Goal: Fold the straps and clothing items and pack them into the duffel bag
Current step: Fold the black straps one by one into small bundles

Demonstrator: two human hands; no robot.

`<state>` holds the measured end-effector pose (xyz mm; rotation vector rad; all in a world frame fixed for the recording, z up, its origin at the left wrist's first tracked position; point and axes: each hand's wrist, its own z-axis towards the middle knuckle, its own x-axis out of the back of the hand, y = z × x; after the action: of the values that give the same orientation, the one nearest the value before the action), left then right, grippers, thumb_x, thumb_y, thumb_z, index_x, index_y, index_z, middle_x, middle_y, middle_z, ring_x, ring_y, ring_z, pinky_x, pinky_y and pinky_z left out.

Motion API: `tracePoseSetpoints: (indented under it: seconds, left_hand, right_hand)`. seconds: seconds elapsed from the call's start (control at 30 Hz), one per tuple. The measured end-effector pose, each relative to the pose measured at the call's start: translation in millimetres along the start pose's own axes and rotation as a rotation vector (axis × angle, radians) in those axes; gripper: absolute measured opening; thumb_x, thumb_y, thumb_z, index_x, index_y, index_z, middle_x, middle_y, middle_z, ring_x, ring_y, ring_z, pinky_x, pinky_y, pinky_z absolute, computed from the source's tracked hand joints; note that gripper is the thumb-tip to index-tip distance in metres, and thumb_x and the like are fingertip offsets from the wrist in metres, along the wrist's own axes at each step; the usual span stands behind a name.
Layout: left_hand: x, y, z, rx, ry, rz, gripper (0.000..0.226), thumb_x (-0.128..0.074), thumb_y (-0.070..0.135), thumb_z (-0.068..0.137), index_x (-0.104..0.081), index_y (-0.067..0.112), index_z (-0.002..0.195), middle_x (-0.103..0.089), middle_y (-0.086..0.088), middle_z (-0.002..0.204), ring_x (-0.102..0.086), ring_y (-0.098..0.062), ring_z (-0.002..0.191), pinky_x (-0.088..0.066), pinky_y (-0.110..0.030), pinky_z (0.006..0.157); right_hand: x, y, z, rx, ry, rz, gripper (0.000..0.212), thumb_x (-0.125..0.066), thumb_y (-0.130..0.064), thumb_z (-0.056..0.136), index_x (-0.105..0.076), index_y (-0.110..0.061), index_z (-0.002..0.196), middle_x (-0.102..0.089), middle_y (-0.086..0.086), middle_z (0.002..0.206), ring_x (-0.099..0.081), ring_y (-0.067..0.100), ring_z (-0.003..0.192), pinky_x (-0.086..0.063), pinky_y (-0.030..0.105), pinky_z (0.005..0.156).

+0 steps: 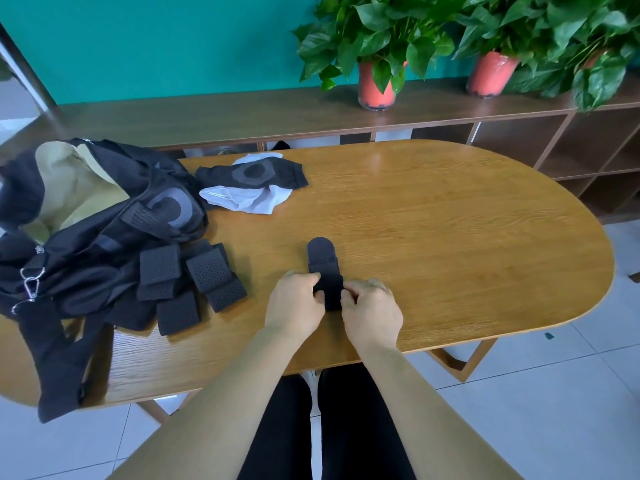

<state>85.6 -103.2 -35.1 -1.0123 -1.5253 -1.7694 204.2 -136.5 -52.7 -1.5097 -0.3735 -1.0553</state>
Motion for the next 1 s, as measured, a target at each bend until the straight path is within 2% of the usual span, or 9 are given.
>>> tracePoseSetpoints:
  seconds: [0.13, 0.3, 0.4, 0.5, 0.6, 0.73, 0.9, 0.97, 1.0]
  left_hand:
    - [-4.0, -5.5, 1.4, -0.044, -0.012, 0.072, 0.04, -0.053, 0.021, 0.096, -0.053, 0.016, 0.135, -0.051, -0.003, 0.127, -0.055, -0.019, 0.11, -0.046, -0.026, 0.089]
    - [-5.2, -9.3, -5.5, -0.301, 0.071, 0.296, 0.032, -0.06, 0.014, 0.089, -0.067, 0.02, 0.12, -0.062, 0.004, 0.122, -0.053, -0.021, 0.112, -0.036, -0.032, 0.086]
    - [0.6, -13.3, -12.3, -0.374, 0.042, 0.289, 0.032, -0.054, 0.027, 0.094, -0.063, 0.023, 0.125, -0.058, 0.008, 0.133, -0.051, -0.016, 0.122, -0.026, -0.031, 0.098]
    - [8.5, -22.1, -19.2, -0.394, -0.1, 0.304, 0.054, -0.051, 0.052, 0.091, -0.048, 0.028, 0.139, -0.04, 0.013, 0.148, -0.034, -0.008, 0.135, -0.01, -0.029, 0.107]
    - [14.8, -27.8, -26.7, -0.391, -0.154, 0.282, 0.059, -0.055, 0.054, 0.088, -0.044, 0.032, 0.141, -0.036, 0.017, 0.149, -0.028, -0.003, 0.138, -0.004, -0.028, 0.108]
    - [16.3, -30.5, -39.2, -0.367, -0.167, 0.134, 0.06, -0.044, 0.061, 0.083, -0.052, 0.033, 0.135, -0.048, 0.019, 0.14, -0.037, 0.002, 0.132, -0.011, -0.026, 0.109]
    - [22.3, -20.8, -41.7, -0.201, -0.131, -0.182, 0.044, -0.049, 0.044, 0.095, -0.055, 0.024, 0.134, -0.059, 0.012, 0.129, -0.053, -0.002, 0.119, -0.039, -0.028, 0.105]
    - [20.4, -16.1, -36.4, -0.126, -0.1, -0.21, 0.031, -0.049, 0.036, 0.098, -0.061, 0.023, 0.123, -0.063, 0.012, 0.112, -0.06, -0.007, 0.101, -0.046, -0.024, 0.088]
    - [17.9, -14.6, -32.9, -0.094, -0.07, -0.21, 0.019, -0.049, 0.033, 0.098, -0.064, 0.024, 0.102, -0.063, 0.011, 0.093, -0.058, -0.007, 0.082, -0.045, -0.022, 0.073]
  right_hand:
    - [1.0, -1.1, 1.6, 0.009, -0.015, -0.041, 0.026, -0.052, -0.024, 0.093, -0.068, -0.026, 0.114, -0.06, -0.002, 0.114, -0.051, 0.017, 0.108, -0.039, 0.024, 0.067]
    - [4.4, -0.4, 4.0, 0.025, -0.065, -0.055, 0.026, -0.051, -0.026, 0.093, -0.067, -0.027, 0.114, -0.059, -0.003, 0.117, -0.051, 0.017, 0.11, -0.041, 0.025, 0.071]
    - [10.7, 6.8, 3.2, 0.041, -0.094, 0.066, 0.027, -0.054, -0.022, 0.09, -0.067, -0.027, 0.113, -0.058, -0.007, 0.111, -0.054, 0.014, 0.105, -0.042, 0.024, 0.071]
    - [22.4, 21.4, -7.2, 0.264, -0.176, 0.093, 0.045, -0.057, -0.013, 0.081, -0.061, -0.025, 0.124, -0.055, -0.012, 0.118, -0.044, 0.008, 0.115, -0.041, 0.02, 0.086]
    - [29.7, 35.1, -23.2, 0.491, -0.246, 0.025, 0.056, -0.054, -0.011, 0.075, -0.057, -0.02, 0.131, -0.052, -0.01, 0.134, -0.036, 0.006, 0.128, -0.038, 0.027, 0.103]
    - [30.5, 42.2, -32.7, 0.604, -0.171, -0.009, 0.046, -0.059, -0.015, 0.079, -0.062, -0.017, 0.125, -0.06, -0.006, 0.127, -0.045, 0.008, 0.122, -0.044, 0.033, 0.098]
    - [27.7, 20.4, -28.7, 0.286, -0.131, 0.184, 0.03, -0.061, -0.023, 0.091, -0.065, -0.022, 0.121, -0.064, -0.002, 0.107, -0.056, 0.011, 0.106, -0.044, 0.023, 0.085]
    - [21.2, 8.3, -23.4, 0.18, -0.087, 0.172, 0.023, -0.058, -0.027, 0.093, -0.068, -0.021, 0.112, -0.062, -0.006, 0.089, -0.056, 0.016, 0.099, -0.041, 0.027, 0.074]
    - [17.7, 2.9, -21.1, 0.135, -0.063, 0.154, 0.02, -0.057, -0.03, 0.093, -0.069, -0.02, 0.107, -0.055, -0.011, 0.08, -0.055, 0.017, 0.097, -0.038, 0.027, 0.069]
